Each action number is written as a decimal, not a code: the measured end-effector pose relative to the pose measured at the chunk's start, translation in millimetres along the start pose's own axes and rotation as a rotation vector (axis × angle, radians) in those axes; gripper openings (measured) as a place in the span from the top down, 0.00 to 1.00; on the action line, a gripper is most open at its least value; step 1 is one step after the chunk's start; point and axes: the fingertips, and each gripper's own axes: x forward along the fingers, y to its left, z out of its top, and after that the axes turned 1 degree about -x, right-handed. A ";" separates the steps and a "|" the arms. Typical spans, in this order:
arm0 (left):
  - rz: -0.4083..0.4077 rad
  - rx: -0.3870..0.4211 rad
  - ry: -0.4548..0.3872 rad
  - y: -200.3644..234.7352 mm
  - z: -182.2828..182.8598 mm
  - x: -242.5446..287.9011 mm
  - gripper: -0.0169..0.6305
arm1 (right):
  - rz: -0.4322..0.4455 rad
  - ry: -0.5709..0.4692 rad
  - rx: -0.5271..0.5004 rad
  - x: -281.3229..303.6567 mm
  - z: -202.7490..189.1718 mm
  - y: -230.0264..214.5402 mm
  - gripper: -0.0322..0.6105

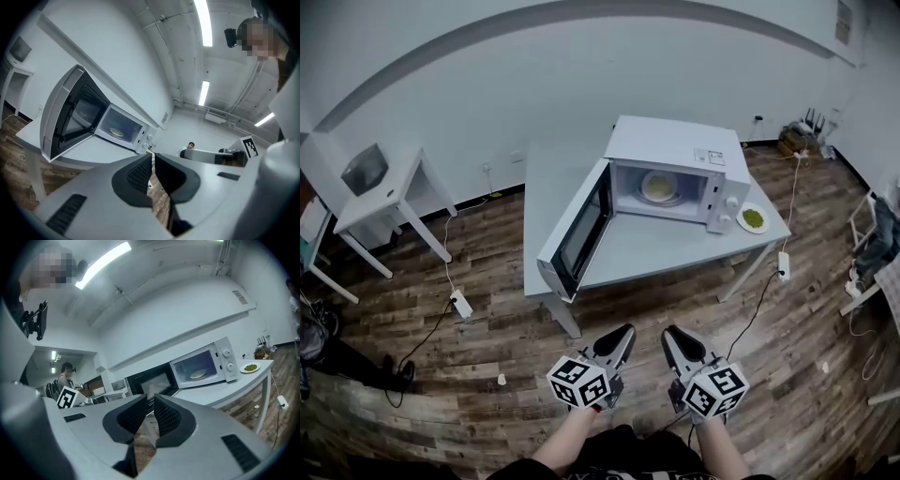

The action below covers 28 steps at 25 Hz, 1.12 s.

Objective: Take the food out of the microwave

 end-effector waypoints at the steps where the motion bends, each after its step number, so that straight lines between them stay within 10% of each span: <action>1: -0.003 -0.001 0.000 2.0 1.2 2.5 0.93 | -0.006 -0.003 0.003 2.3 0.7 -2.4 0.85; 28: 0.014 0.023 0.012 83.8 39.9 111.9 0.93 | 0.021 0.056 0.010 130.7 15.7 -95.0 0.85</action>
